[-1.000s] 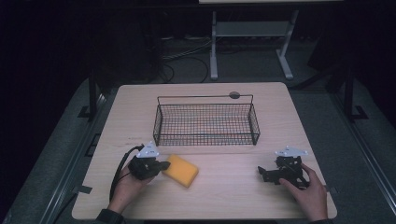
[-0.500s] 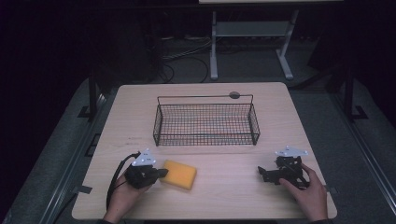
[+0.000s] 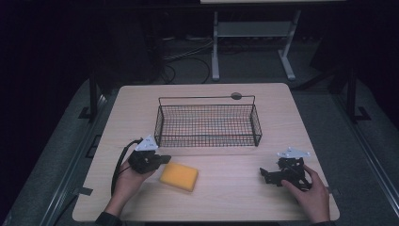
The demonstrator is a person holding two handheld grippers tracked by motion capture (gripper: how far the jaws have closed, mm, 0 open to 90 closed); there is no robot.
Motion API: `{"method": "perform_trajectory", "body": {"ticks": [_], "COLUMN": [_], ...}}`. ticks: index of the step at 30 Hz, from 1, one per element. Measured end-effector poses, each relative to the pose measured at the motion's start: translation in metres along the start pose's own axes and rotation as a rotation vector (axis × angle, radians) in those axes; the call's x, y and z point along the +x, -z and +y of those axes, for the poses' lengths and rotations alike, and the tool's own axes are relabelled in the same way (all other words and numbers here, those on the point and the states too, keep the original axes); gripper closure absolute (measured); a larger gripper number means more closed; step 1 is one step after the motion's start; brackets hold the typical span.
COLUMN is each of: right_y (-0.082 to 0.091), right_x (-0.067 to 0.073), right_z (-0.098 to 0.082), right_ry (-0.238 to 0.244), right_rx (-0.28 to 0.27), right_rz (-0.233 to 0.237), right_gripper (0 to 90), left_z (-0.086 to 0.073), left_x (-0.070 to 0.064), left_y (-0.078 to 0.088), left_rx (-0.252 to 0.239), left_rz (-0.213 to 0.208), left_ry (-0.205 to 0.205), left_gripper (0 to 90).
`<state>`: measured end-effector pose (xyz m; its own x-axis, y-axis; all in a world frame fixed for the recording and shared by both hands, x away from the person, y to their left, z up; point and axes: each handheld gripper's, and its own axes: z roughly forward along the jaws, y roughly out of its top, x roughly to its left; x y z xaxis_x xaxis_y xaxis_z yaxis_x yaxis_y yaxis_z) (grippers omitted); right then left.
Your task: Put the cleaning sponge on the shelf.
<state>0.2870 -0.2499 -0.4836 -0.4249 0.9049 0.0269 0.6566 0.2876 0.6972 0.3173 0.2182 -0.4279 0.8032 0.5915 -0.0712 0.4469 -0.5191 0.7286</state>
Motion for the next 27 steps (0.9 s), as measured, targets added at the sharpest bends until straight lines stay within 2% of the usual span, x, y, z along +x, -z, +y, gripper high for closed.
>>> {"method": "perform_trajectory", "body": {"ticks": [6,10,14,27], "right_y": [0.0,0.0,0.0,0.0], "right_x": [0.0,0.0,0.0,0.0], "right_z": [0.0,0.0,0.0,0.0], "right_ry": [0.0,0.0,0.0,0.0], "right_rx": [0.0,0.0,0.0,0.0], "right_rz": [0.0,0.0,0.0,0.0], "right_gripper": [0.0,0.0,0.0,0.0], "left_z": [0.005,0.006,0.005,-0.006], "left_x": [0.007,0.007,0.006,0.002], "left_y": [-0.012,-0.018,-0.018,-0.01], "left_rx": [0.027,0.048,0.061,0.068], "left_rz": [0.001,-0.001,0.001,-0.005], "left_ry": [-0.01,-0.018,-0.026,-0.006], "left_gripper": [89.7,89.6,89.7,89.7]}}
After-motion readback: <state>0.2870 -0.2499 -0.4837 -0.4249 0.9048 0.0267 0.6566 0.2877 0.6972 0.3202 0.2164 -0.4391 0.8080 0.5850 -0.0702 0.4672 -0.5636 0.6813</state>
